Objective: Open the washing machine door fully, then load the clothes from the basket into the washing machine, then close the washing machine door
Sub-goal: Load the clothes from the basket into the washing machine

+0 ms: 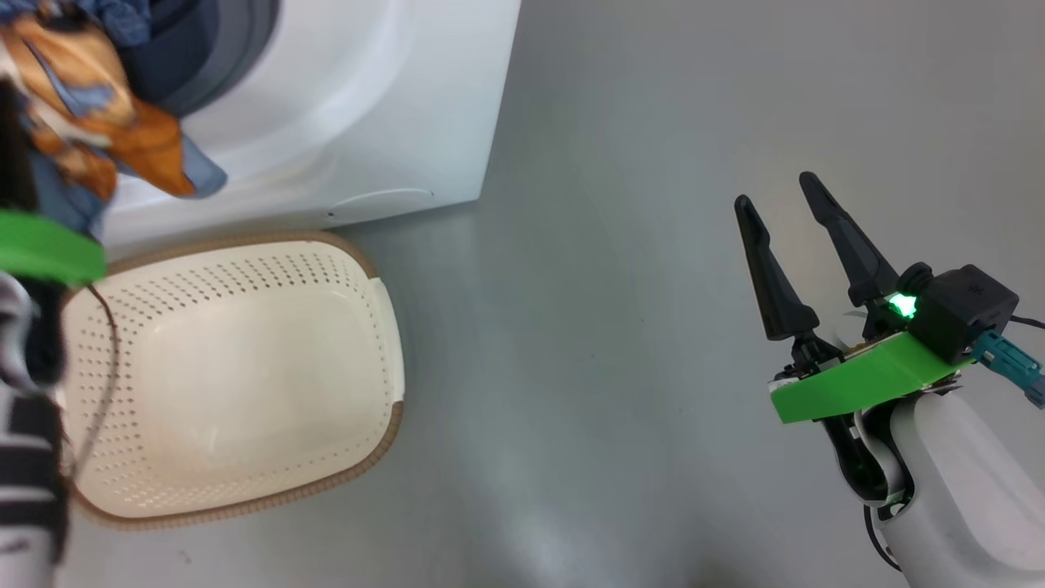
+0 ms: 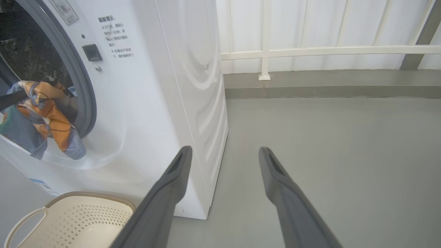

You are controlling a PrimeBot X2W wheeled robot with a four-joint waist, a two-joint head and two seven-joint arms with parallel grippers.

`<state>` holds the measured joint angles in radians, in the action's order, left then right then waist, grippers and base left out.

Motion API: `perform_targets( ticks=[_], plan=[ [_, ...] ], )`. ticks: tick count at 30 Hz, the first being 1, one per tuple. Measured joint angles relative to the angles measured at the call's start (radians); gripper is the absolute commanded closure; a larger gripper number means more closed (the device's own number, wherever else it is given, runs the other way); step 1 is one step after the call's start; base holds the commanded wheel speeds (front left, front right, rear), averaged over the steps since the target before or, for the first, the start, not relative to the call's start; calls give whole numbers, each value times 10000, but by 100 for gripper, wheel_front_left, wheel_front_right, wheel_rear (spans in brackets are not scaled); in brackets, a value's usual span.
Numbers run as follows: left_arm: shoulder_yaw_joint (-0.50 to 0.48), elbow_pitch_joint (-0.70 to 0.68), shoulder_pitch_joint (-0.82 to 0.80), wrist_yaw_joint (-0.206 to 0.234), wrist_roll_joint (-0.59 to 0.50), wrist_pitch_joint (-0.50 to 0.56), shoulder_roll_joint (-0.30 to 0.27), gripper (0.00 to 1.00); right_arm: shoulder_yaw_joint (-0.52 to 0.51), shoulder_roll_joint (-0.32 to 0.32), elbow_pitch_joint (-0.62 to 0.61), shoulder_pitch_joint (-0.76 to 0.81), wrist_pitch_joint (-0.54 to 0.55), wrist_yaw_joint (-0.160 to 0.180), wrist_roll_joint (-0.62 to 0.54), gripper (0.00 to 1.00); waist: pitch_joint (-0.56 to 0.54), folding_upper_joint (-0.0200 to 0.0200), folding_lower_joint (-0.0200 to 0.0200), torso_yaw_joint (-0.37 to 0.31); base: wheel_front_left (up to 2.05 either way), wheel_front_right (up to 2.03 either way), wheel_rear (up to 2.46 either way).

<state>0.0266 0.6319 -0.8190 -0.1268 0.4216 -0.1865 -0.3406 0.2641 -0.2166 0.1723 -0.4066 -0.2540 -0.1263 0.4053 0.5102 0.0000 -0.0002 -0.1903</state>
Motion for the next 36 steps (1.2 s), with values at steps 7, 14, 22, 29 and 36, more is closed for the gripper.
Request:
perform_targets(
  ticks=[7,14,22,29,36],
  plan=[
    [79,564,-2312,2,56,1189,-543,100,-23,115,-148,-85,0,0,2,0,577,0,2,-248,0,0,0],
    [226,1756,-4985,35,-303,1753,-1329,100,-69,422,-242,-321,0,0,2,0,1516,0,2,-786,0,0,0],
    [389,2675,-6985,35,-685,443,-1839,100,-92,828,-299,-423,0,0,63,0,2445,0,4,-1541,0,0,0],
    [700,4596,-7191,59,-798,1618,-1618,0,-88,859,-261,-614,0,0,61,0,2658,0,3,-1878,0,0,0],
    [746,5511,-7329,132,-665,2293,-1448,0,-92,769,-205,-629,0,0,61,0,2188,0,2,-1734,0,0,0]
  ],
)
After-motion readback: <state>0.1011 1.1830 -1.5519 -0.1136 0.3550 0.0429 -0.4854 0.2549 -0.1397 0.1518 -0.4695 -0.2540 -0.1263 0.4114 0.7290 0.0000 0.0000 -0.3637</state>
